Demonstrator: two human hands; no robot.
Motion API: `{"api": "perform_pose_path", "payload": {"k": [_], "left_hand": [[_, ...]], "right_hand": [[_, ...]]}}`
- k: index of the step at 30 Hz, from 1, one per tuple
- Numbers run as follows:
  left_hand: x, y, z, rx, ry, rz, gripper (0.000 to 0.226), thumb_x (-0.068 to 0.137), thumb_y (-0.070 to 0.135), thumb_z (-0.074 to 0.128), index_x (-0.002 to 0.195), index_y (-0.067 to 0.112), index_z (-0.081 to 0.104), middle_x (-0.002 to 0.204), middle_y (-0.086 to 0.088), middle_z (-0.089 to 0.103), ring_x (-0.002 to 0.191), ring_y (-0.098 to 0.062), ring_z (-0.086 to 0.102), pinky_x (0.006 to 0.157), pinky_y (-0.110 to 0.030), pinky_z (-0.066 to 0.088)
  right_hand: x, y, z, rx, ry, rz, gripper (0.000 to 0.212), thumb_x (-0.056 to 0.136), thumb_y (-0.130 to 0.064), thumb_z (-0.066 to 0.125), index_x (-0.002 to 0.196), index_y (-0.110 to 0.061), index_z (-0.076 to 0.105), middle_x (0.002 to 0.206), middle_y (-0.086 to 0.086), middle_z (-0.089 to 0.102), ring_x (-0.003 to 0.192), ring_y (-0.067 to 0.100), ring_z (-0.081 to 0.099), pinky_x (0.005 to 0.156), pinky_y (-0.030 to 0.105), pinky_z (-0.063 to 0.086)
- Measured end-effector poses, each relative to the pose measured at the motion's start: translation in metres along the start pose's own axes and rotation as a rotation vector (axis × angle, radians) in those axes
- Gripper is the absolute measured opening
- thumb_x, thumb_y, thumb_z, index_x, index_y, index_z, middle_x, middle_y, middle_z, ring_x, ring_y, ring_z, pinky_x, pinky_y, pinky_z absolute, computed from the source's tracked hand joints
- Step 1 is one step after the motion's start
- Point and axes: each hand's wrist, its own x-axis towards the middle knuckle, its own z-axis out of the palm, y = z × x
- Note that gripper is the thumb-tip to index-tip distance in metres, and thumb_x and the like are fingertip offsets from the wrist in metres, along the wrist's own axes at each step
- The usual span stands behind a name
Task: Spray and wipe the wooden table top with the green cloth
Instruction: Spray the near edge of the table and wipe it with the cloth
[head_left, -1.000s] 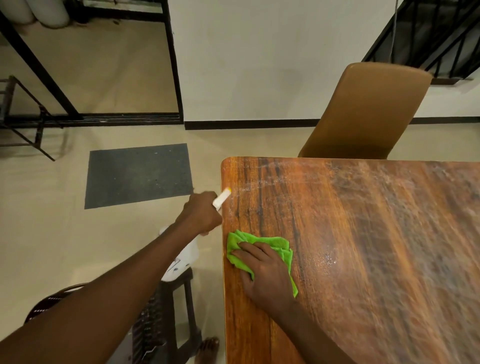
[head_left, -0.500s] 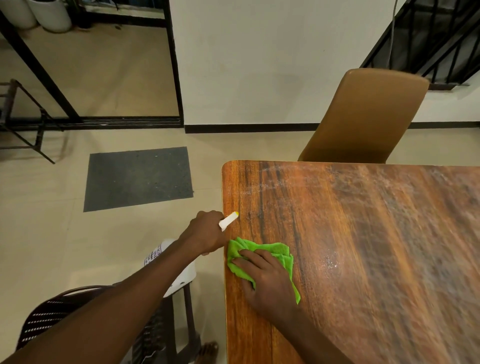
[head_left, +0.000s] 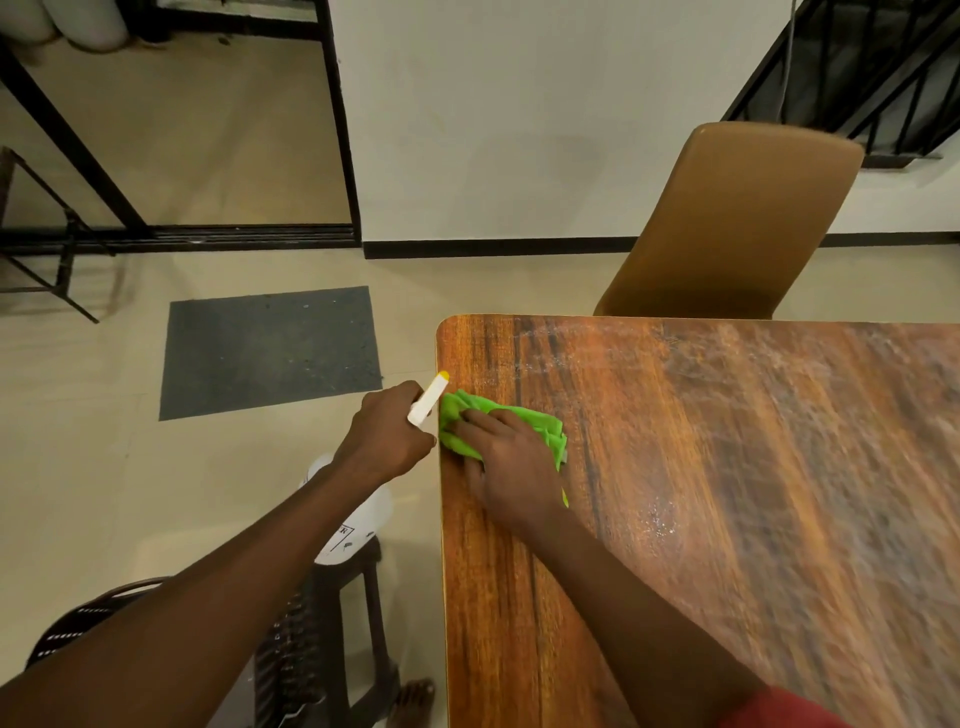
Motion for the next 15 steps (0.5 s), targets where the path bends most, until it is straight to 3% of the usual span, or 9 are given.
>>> {"api": "perform_pose_path", "payload": {"k": [8,12,15], "left_hand": [[0.011,-0.004,-0.004,-0.088,0.015,-0.062,0.025,0.074,0.007,0.074,0.093,0.015,0.06,0.094,-0.012,0.062,0.074,-0.037,0.064,0.06,-0.046,0.059],[0.019,0.0,-0.009,-0.079,0.04,-0.07,0.021,0.076,0.009,0.072,0.093,0.015,0.059,0.093,-0.012,0.062,0.075,-0.036,0.063,0.064,-0.045,0.058],[0.021,-0.001,-0.008,-0.063,0.044,-0.068,0.02,0.077,0.009,0.071,0.093,0.015,0.058,0.09,-0.013,0.062,0.073,-0.035,0.062,0.066,-0.046,0.058]], "right_hand": [[-0.056,-0.013,0.015,0.04,-0.015,-0.069,0.039,0.085,-0.035,0.045,0.117,-0.028,0.067,0.124,-0.007,0.063,0.112,0.019,0.056,0.094,0.039,0.049],[-0.015,-0.005,0.01,-0.013,0.018,-0.086,0.041,0.085,-0.034,0.043,0.119,-0.027,0.065,0.125,-0.005,0.063,0.113,0.023,0.057,0.091,0.043,0.049],[0.019,-0.001,0.007,-0.051,0.051,-0.009,0.038,0.084,-0.031,0.057,0.121,-0.027,0.064,0.126,-0.003,0.062,0.116,0.026,0.056,0.092,0.048,0.044]]}}
